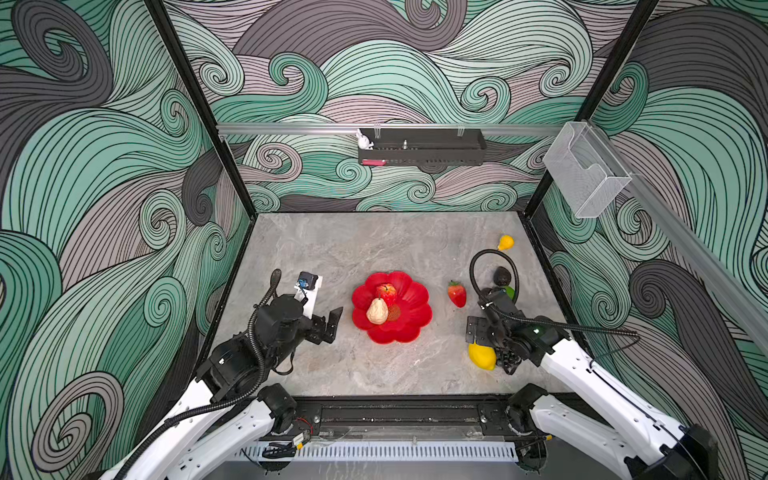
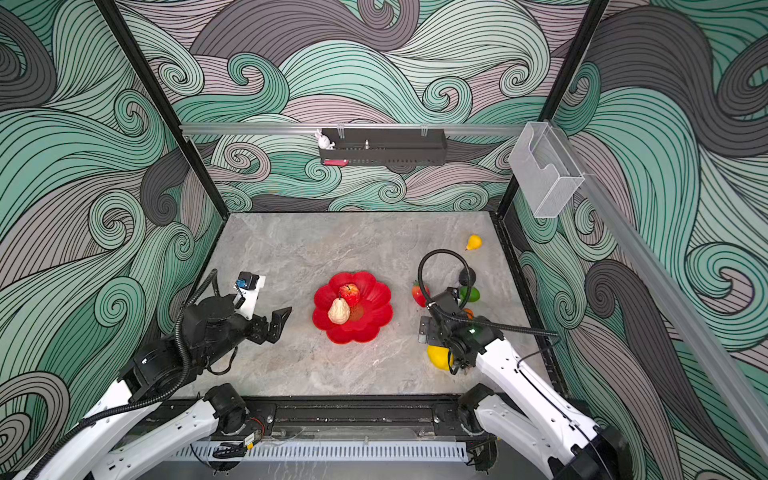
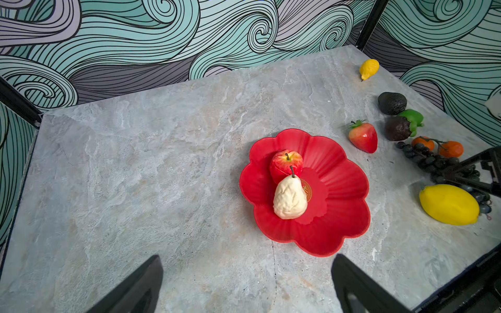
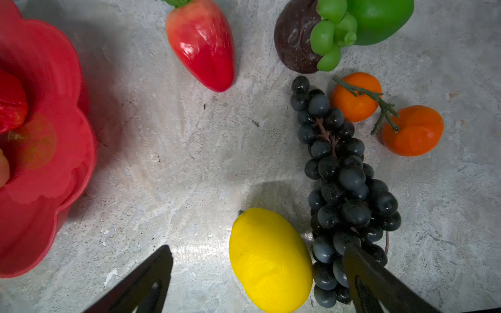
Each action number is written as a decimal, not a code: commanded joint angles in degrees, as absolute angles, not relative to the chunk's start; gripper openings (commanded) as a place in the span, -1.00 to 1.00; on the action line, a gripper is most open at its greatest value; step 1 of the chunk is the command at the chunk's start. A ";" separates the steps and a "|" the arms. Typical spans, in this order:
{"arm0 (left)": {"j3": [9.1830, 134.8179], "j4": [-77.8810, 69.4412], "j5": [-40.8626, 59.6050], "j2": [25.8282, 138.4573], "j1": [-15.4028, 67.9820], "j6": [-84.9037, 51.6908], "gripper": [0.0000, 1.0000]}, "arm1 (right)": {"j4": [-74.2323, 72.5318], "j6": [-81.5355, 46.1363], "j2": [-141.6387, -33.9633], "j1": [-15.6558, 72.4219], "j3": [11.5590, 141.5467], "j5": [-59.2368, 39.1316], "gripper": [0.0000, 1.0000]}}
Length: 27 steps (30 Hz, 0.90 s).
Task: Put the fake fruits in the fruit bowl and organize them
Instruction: 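Open the left gripper and draw it back from the bowl, then grasp the yellow lemon with the right gripper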
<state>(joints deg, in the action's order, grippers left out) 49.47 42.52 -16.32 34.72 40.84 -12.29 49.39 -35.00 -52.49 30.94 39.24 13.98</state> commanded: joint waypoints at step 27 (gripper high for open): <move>49.68 43.51 -18.87 33.99 40.96 -14.15 0.97 | 50.65 -44.74 -62.47 42.15 36.83 11.80 0.74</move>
